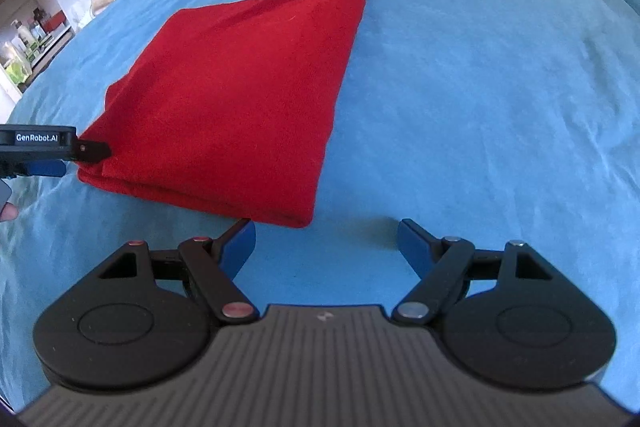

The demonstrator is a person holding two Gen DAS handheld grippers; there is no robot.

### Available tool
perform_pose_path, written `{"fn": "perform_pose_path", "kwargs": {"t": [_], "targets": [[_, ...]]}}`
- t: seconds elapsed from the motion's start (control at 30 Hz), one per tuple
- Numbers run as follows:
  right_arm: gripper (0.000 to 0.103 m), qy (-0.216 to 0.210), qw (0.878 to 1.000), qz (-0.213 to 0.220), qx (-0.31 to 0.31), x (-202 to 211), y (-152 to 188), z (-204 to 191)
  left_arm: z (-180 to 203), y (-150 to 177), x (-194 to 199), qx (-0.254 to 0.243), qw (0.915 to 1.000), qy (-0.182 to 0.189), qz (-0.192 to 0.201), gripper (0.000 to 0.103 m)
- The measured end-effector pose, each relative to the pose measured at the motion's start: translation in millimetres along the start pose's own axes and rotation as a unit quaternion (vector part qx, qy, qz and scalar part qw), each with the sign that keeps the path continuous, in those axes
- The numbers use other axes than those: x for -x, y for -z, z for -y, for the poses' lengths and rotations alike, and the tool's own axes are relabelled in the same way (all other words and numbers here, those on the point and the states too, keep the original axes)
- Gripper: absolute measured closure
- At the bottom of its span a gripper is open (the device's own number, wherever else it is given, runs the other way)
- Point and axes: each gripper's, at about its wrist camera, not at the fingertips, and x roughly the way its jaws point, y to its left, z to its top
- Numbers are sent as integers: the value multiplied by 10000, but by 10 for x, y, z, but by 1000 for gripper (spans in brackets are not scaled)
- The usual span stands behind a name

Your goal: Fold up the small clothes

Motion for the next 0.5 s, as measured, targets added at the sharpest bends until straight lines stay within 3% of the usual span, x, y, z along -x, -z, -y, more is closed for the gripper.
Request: {"fn": "perform_pose_path", "kwargs": {"t": [0.2, 0.3, 0.5], "targets": [[9, 93, 9997, 172, -165, 31, -48, 22, 29, -15, 119, 109, 9998, 19, 170, 9], [11, 436, 9987, 181, -175, 19, -59, 55, -7, -26, 119, 121, 9998, -35, 166, 9], [13, 1250, 9880, 52, -910, -40, -19, 364, -104, 129, -4, 136, 9997, -172, -138, 8]]}}
